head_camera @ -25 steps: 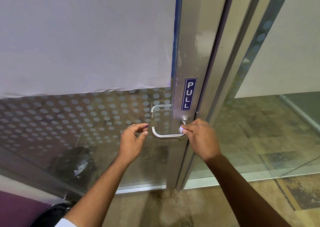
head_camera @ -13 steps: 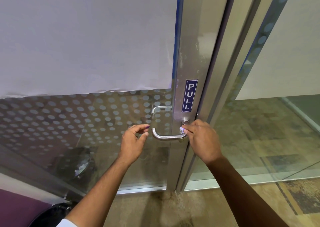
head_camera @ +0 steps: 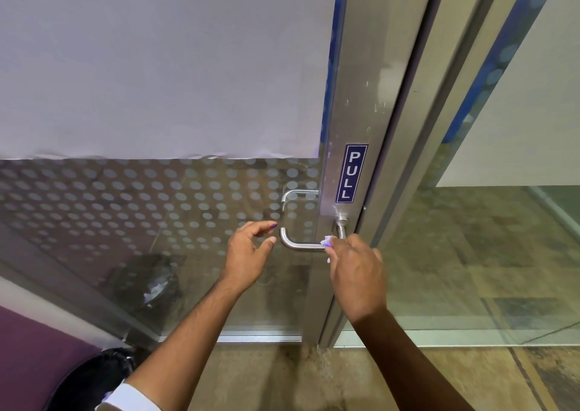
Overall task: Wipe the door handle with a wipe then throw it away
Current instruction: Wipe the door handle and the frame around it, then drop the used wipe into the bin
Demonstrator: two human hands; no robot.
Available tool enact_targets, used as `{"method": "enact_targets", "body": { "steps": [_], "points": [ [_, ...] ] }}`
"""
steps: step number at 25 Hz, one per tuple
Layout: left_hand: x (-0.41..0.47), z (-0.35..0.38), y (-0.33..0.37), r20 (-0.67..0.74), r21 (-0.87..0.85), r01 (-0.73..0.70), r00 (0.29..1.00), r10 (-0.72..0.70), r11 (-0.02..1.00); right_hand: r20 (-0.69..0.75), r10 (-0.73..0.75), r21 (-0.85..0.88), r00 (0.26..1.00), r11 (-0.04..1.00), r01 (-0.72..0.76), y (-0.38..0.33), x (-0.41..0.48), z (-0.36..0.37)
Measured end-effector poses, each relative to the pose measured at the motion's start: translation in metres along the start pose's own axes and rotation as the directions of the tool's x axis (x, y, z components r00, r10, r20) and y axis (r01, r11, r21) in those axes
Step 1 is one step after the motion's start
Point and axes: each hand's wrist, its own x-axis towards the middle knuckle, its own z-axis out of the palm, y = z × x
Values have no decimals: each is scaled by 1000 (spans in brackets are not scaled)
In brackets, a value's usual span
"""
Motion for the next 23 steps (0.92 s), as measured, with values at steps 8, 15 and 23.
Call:
{"method": "enact_targets", "body": {
  "steps": [8,15,23],
  "points": [
    [-32,0,-7,-123,24,79,989,-76,997,-22,-118,-24,993,993,118,-37,-3,9],
    [-79,-22,-28,-195,69,208,962,-191,976,-5,-127,399,992,909,118,-63,-12,21],
    [-124,-81,-65,-279,28,297,919,-278,954,687,-107,726,719,132,-675,-115,-42,53]
  ]
}}
